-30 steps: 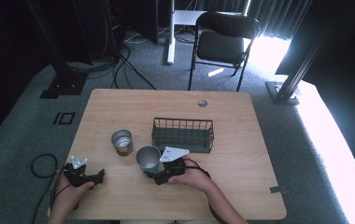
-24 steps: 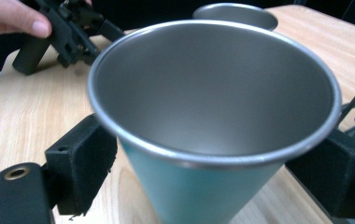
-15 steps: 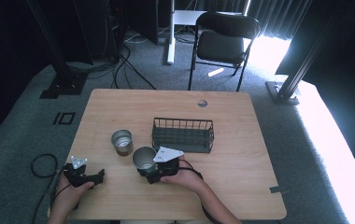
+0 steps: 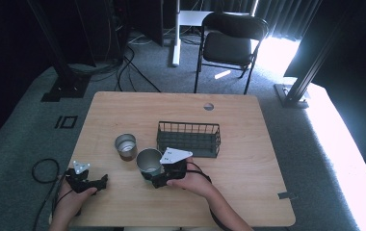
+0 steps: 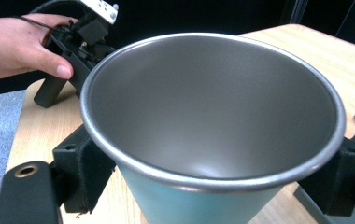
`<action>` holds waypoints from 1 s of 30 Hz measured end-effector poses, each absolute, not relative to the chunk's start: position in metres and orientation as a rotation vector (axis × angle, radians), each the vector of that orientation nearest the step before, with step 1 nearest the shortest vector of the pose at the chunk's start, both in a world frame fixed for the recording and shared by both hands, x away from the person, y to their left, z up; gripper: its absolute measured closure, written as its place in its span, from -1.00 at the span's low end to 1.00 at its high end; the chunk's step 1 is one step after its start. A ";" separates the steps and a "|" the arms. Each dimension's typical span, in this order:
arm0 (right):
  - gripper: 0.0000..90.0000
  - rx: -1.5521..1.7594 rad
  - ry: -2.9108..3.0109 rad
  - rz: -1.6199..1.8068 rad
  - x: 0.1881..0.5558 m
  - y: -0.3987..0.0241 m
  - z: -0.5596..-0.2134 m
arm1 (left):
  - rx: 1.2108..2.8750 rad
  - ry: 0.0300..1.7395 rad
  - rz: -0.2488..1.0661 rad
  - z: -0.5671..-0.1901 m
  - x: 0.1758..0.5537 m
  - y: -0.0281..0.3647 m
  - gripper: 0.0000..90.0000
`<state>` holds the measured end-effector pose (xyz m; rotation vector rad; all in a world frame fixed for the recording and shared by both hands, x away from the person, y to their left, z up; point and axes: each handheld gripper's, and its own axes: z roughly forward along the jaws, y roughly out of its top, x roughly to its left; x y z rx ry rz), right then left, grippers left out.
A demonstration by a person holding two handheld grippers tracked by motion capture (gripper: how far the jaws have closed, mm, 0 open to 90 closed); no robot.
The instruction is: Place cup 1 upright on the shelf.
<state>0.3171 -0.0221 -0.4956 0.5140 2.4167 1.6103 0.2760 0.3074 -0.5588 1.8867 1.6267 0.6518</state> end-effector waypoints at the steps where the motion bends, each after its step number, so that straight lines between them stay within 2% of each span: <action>1: -0.67 0.515 2.410 1.615 0.317 -0.023 -0.493 | 1.887 1.627 0.651 -0.559 0.276 0.307 -0.99; 18: -0.67 0.545 2.276 1.683 0.323 -0.044 -0.442 | 1.887 1.627 0.651 -0.559 0.276 0.307 -0.99; 30: -0.67 0.612 2.113 1.675 0.342 -0.065 -0.401 | 1.887 1.627 0.651 -0.559 0.276 0.307 -0.99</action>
